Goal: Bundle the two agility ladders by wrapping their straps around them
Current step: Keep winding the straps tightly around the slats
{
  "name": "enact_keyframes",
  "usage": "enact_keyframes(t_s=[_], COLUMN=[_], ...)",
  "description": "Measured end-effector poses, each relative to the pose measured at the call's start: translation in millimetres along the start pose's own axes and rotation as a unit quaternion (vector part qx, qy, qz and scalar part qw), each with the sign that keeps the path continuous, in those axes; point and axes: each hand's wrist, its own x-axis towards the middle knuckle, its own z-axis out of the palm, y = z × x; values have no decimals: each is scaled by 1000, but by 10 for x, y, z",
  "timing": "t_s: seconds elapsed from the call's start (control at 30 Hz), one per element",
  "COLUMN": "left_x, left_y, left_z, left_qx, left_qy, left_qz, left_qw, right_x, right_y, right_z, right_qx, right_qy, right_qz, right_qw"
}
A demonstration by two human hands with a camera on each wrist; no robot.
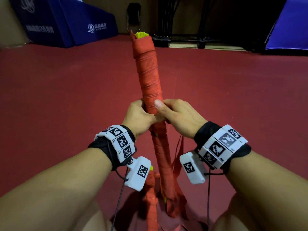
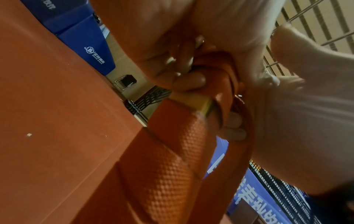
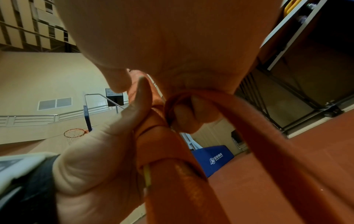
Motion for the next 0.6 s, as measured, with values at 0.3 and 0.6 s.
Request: enact_keyframes(t_s=[0.3, 0.6], left_x=[5, 38], left_y=[-13, 34], left_z=[12, 32], left_qx=[-30, 4], left_qy=[37, 60], left_qz=[-14, -17], left_qw=[999, 998], right_x=[-9, -2], right_y=[10, -5], right_z=[23, 115], right_qx=[-85, -146], right_qy=[-17, 49], right_qz=[5, 45], right_qw=[996, 987])
